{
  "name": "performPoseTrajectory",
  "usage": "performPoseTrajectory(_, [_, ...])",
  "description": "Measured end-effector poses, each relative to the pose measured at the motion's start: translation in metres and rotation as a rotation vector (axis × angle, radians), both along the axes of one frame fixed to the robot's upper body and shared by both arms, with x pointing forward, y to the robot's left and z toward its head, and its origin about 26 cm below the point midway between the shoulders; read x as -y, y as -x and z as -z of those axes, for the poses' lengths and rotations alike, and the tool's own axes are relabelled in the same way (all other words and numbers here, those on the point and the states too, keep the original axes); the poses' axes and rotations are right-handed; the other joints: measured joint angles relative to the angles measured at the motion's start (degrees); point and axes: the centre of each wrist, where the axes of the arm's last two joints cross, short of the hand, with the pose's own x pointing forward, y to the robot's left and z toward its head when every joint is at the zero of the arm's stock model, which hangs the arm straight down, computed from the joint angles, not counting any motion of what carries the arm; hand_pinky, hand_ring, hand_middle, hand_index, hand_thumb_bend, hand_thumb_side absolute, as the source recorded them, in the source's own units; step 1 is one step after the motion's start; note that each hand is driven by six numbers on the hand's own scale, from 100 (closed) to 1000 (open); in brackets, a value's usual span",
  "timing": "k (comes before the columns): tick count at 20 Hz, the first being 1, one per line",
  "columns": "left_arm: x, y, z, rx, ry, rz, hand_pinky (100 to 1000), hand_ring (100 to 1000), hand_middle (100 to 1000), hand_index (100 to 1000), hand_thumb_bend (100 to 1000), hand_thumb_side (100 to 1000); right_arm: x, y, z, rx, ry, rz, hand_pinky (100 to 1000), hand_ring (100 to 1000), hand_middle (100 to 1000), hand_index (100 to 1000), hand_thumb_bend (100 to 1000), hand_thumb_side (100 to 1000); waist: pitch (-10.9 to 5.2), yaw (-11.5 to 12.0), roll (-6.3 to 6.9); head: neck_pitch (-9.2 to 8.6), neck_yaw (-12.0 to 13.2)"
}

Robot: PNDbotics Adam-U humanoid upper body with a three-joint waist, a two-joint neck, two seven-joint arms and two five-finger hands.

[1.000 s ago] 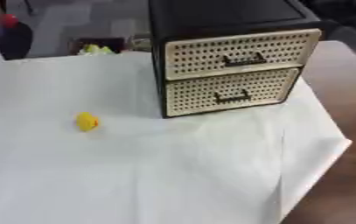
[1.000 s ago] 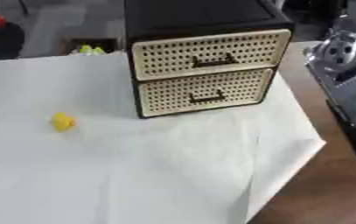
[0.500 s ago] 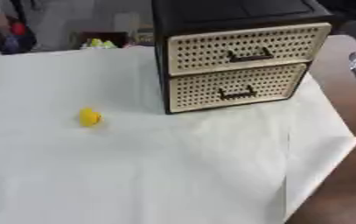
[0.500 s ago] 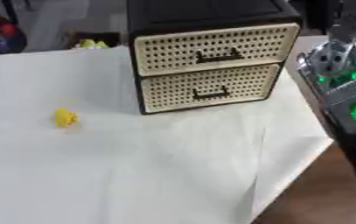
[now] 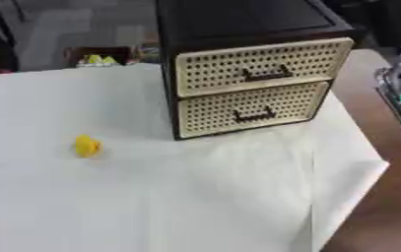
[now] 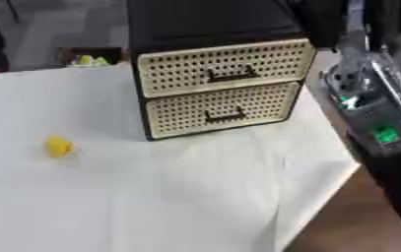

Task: Pick up objects from table and place into drawer.

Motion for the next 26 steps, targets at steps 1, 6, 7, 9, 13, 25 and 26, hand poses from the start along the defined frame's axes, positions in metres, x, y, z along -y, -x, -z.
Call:
performPoseTrajectory(1, [0.000, 0.000, 0.000, 0.000, -0.001, 0.000, 775, 885, 867, 905, 100, 1000, 0.001, 0.001, -0.004, -0.024, 0.010, 0.013, 100, 100, 100, 748, 100, 1000, -0.17, 0.0, -0.16, -0.01, 0.0])
performPoseTrajectory(6, [-0.001, 0.000, -0.001, 0.001, -0.008, -0.003, 775, 885, 867, 905, 100, 1000, 0.007, 0.008, -0.024, -0.182, 0.009, 0.022, 100, 100, 100, 643, 100, 1000, -0.82, -0.1, -0.99, 0.06, 0.1])
performPoseTrajectory(7, [-0.001, 0.000, -0.001, 0.001, -0.009, -0.003, 775, 885, 867, 905, 100, 1000, 0.008, 0.009, -0.026, -0.222, 0.007, 0.019, 100, 100, 100, 646, 100, 1000, -0.97, -0.1, -1.08, 0.23, 0.1])
performPoseTrajectory(9, [-0.001, 0.000, -0.001, 0.001, -0.009, -0.003, 775, 884, 867, 905, 100, 1000, 0.010, 0.011, -0.031, -0.306, 0.004, 0.010, 100, 100, 100, 673, 100, 1000, -1.31, -0.1, -1.22, 0.63, 0.1])
performPoseTrajectory(13, [-0.002, 0.001, -0.002, 0.003, -0.017, -0.005, 775, 884, 867, 905, 100, 1000, 0.011, 0.015, -0.041, -0.486, 0.004, -0.030, 100, 100, 100, 706, 100, 1000, -1.78, -0.1, -1.44, 1.04, 0.1])
performPoseTrajectory(25, [-0.003, 0.001, -0.003, 0.004, -0.028, -0.005, 775, 885, 867, 905, 100, 1000, 0.014, 0.020, -0.050, -0.920, 0.053, -0.120, 100, 100, 100, 786, 100, 1000, -3.10, -0.6, -1.78, 1.04, -0.3])
performPoseTrajectory(26, [-0.003, 0.001, -0.003, 0.003, -0.029, -0.005, 775, 885, 867, 905, 100, 1000, 0.014, 0.020, -0.050, -0.943, 0.055, -0.130, 100, 100, 100, 789, 100, 1000, -3.17, -0.6, -1.77, 1.03, -0.5])
